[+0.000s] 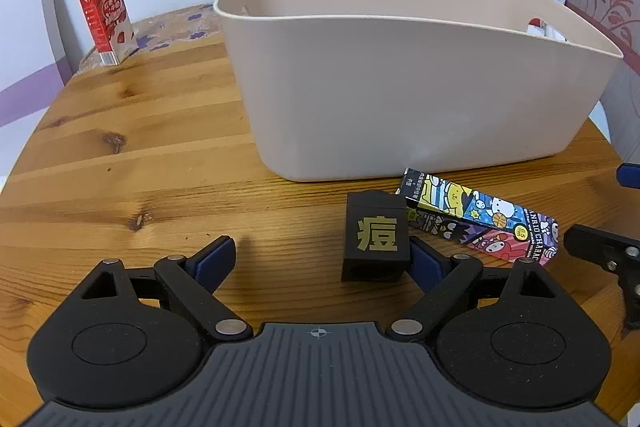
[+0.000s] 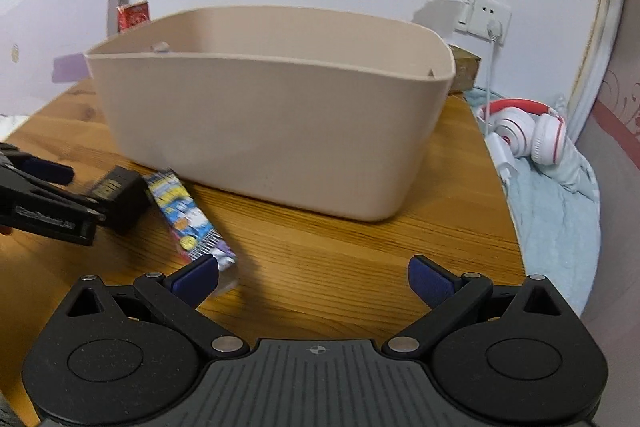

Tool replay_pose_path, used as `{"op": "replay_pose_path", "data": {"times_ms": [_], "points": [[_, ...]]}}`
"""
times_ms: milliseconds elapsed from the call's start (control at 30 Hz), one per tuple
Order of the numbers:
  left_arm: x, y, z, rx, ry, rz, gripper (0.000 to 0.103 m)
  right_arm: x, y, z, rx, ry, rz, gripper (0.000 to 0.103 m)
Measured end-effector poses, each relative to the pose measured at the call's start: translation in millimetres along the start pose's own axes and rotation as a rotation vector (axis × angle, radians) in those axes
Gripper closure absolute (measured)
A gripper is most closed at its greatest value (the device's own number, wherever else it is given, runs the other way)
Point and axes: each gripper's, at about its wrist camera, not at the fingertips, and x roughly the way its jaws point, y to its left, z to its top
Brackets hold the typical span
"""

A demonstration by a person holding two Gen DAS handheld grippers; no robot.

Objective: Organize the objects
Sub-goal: 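Grasp the black cube box with the left tool while the right tool grasps the cartoon box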

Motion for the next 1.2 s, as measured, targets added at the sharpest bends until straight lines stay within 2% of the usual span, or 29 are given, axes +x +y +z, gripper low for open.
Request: {"op": "replay_pose_path", "data": {"times_ms": [100,167,233,300,400,467,500,533,567,733,900,1067,1200], "points": [[3.9,2.0,0.2,-0.008,0.009,-0.014,0.011,-0.5,4.9,3.4,-0.009,-0.003,0.058,0.000],[7.9,3.2,1.2,-0.006,0.012,-0.019,0.011,6.2,9.6,5.3,-0.035,0.008,0.067,0.000],[11.5,3.8,1.9,-0.002,0.010,-0.019,0.013,15.1,18.2,6.3,-0.068,0.019,0.079,0.004],[13.7,5.8,3.1,0.005,-0.004,-0.027,0.023,23.4,25.2,6.6,-0.092,0.021,0.091,0.008],[11.9,3.4,3.2,0.029,-0.022,-0.049,0.040,33.8,34.1,5.4,-0.112,0.020,0.105,0.018],[10.5,2.2,3.7,0.046,-0.028,-0.064,0.059,39.4,38.7,5.5,-0.116,0.033,0.119,0.032],[9.6,2.0,3.9,0.053,-0.026,-0.071,0.063,40.0,40.2,5.3,-0.117,0.032,0.124,0.035],[8.7,2.2,4.0,0.053,-0.025,-0.074,0.071,39.3,41.5,5.5,-0.116,0.026,0.133,0.047],[7.7,2.6,3.9,0.050,-0.022,-0.075,0.071,38.1,42.6,5.8,-0.116,0.025,0.140,0.056],[1.6,7.5,1.4,0.029,-0.017,-0.078,0.071,25.6,46.5,1.3,-0.146,0.032,0.156,0.068],[-17.8,6.8,-3.1,0.043,-0.045,-0.091,0.071,11.3,48.7,-2.5,-0.138,0.009,0.131,0.072],[-42.5,7.2,-4.9,0.060,-0.088,-0.091,0.071,-15.7,46.5,-4.0,-0.135,-0.028,0.139,0.082],[-62.8,6.7,-4.1,0.071,-0.124,-0.096,0.071,-39.6,43.7,-2.3,-0.135,-0.073,0.140,0.082]]}}
